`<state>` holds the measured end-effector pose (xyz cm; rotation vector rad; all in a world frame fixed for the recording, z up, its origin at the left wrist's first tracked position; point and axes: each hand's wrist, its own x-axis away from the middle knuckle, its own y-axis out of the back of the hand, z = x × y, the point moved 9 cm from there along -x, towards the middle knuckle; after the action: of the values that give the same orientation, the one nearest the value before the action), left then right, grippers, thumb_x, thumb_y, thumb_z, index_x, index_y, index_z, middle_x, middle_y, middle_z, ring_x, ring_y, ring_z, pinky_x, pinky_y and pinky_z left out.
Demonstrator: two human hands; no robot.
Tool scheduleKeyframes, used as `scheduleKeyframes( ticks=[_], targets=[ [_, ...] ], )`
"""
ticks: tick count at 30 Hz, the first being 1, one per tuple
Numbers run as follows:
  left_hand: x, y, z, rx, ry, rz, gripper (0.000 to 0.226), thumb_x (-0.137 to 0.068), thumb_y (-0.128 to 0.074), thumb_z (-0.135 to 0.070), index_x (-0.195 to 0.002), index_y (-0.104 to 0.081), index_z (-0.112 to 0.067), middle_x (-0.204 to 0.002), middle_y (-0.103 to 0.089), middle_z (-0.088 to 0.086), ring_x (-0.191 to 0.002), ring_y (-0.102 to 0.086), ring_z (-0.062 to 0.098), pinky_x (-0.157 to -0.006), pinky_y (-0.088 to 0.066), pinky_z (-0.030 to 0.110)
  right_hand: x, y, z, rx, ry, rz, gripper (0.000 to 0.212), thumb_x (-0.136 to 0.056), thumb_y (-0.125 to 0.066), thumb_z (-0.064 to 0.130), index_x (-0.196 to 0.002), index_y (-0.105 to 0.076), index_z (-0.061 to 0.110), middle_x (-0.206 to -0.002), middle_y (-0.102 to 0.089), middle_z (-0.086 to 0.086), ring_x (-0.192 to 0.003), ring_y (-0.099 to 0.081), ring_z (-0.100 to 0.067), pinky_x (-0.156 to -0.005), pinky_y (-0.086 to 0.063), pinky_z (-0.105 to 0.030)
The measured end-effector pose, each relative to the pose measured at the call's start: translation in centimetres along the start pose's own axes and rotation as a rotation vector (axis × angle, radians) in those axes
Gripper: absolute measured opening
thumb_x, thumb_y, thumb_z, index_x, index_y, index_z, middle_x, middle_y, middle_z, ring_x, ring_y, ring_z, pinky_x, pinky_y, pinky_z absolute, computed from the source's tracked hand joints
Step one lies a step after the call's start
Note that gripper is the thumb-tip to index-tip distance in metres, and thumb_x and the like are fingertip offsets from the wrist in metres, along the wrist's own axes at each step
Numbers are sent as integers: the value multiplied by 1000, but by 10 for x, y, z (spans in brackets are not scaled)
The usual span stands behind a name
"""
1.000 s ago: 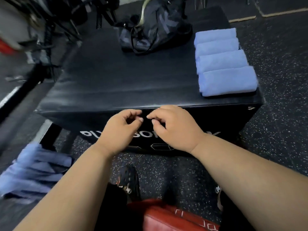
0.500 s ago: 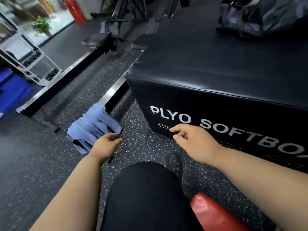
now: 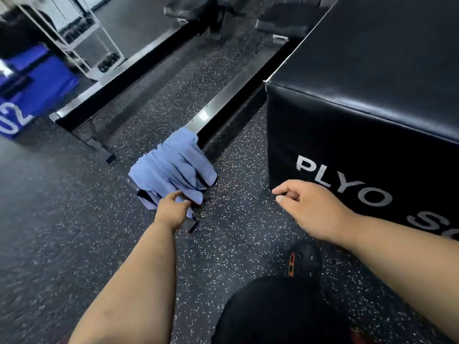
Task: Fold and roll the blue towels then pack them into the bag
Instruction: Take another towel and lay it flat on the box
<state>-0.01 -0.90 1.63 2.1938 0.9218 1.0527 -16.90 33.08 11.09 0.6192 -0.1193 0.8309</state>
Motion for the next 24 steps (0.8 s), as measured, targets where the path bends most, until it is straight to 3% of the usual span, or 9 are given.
scheduleKeyframes(
  ticks=[3,6,9,12,14,18,21,23,24],
  targets=[
    [-42,-1,6,27,6,-26,61,-89,-70,-30,-148,-57,-21,-145,-58,14,-90,-68,30,-81,-59,41,-28,-7,0,5,-7,17,14,-105,-57,33,-112,-67,41,-69,-66,9,-51,-52,-4,-47,-42,-20],
    [-63,-5,-6,20,-19,-42,56,-93,-68,-23,-148,-58,-19,-148,-56,9,-105,-65,27,-90,-52,35,-49,-12,3,5,-4,23,13,-105,-57,34,-110,-67,42,-75,-70,7,-55,-56,-7,-51,-47,-26],
    [-85,-14,-24,38,-77,-9,55,-91,-68,-24,-146,-59,-21,-120,-69,8,-98,-68,28,-84,-50,31,-65,-17,2,-23,-11,19,13,-105,-57,33,-110,-66,42,-69,-65,14,-53,-55,-6,-50,-47,-27],
    [-107,-16,-45,83,-102,-15,49,-94,-65,-17,-142,-59,-21,-101,-70,4,-72,-64,8,-68,-47,22,-76,-17,2,9,-5,-3,13,-105,-58,34,-111,-68,40,-74,-66,21,-55,-58,-4,-53,-49,-26],
    [-126,-15,-55,141,-98,-46,42,-97,-61,-13,-139,-60,-22,-96,-68,-2,-69,-63,0,-61,-45,11,-80,-18,1,5,-12,-10,13,-105,-59,33,-110,-68,41,-77,-67,21,-54,-59,-4,-52,-49,-26],
    [-154,-15,-77,247,-82,-34,53,-99,-60,-18,-151,-52,-24,-134,-63,1,-105,-60,14,-84,-42,20,-81,-16,-1,-23,-22,-29,14,-104,-60,31,-109,-68,42,-84,-69,16,-51,-59,-6,-48,-47,-23],
    [-167,-22,-82,309,-36,29,53,-100,-59,-18,-152,-51,-25,-132,-56,-6,-117,-55,14,-99,-40,22,-82,-16,-4,-21,-33,-30,14,-105,-60,31,-109,-68,42,-85,-70,16,-52,-58,-6,-48,-47,-23],
    [-176,-26,-81,321,-9,57,38,-95,-59,-20,-131,-66,-26,-125,-66,-3,-116,-60,19,-104,-48,31,-82,-16,-5,-31,-43,-31,14,-105,-60,31,-110,-68,42,-84,-69,18,-52,-58,-7,-49,-48,-24],
    [-179,-28,-81,314,-10,59,24,-93,-57,-19,-113,-70,-23,-112,-71,2,-107,-62,21,-96,-52,34,-82,-16,-5,-30,-47,-29,15,-105,-60,31,-111,-68,42,-84,-69,19,-52,-58,-7,-49,-48,-24]
  ],
)
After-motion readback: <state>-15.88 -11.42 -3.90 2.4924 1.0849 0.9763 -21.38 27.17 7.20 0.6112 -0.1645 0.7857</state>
